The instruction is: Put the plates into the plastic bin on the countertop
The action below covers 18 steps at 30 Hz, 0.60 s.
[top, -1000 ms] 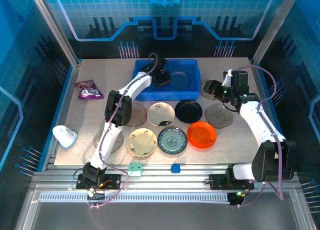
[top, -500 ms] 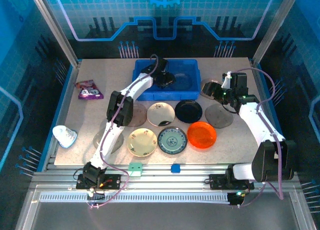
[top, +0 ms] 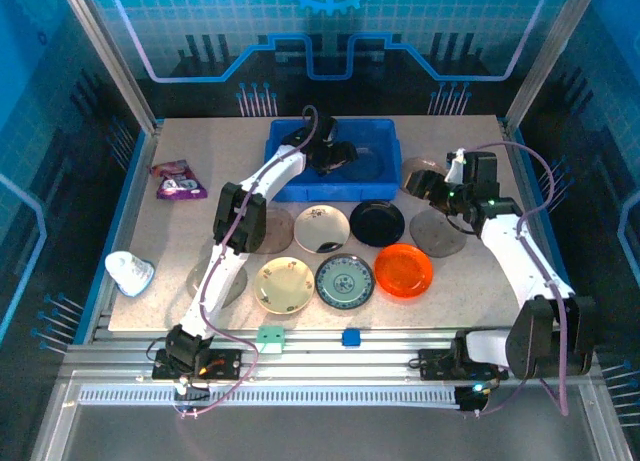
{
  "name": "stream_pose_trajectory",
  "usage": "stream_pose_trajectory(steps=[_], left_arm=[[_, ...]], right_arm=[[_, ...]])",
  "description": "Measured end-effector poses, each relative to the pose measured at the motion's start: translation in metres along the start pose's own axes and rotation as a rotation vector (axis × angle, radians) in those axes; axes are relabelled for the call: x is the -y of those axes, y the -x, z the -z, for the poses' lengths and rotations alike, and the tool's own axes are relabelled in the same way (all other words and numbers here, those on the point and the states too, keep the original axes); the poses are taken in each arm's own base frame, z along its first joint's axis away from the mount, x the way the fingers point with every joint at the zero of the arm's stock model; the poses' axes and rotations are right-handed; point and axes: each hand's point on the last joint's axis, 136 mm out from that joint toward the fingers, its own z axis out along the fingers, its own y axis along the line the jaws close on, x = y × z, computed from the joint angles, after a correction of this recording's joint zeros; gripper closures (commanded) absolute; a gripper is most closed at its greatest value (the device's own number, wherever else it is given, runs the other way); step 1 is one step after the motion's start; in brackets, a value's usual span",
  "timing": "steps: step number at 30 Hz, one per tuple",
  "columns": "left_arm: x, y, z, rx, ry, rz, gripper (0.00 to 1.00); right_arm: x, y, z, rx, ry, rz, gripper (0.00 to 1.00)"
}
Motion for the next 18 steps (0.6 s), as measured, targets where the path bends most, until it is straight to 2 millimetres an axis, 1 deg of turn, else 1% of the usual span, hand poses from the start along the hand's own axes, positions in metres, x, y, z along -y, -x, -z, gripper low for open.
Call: stream_pose_trajectory(steps=[6, 12, 16, 17, 18], left_arm=[[0.004, 0.002, 0.001, 0.003, -0.013, -0.007, 0.25], [0.006, 0.003, 0.003, 0.008, -0.017, -0.039, 0.21], [0.016, 0.01, 0.015, 0.028, -0.034, -0.075, 0.19], [0.022, 0.013, 0.023, 0.039, -0.043, -0.091, 0.17], [0.028, 0.016, 0.029, 0.049, -0.052, -0.102, 0.12]], right_arm=[[0.0, -0.005, 0.009, 0.008, -0.005, 0.004, 0.31], [0.001, -0.006, 0.013, 0.016, -0.012, 0.013, 0.31], [0.002, -0.007, 0.014, 0.014, -0.02, 0.018, 0.31], [0.002, -0.008, 0.015, 0.013, -0.024, 0.02, 0.31], [0.002, -0.009, 0.016, 0.011, -0.025, 0.021, 0.31]])
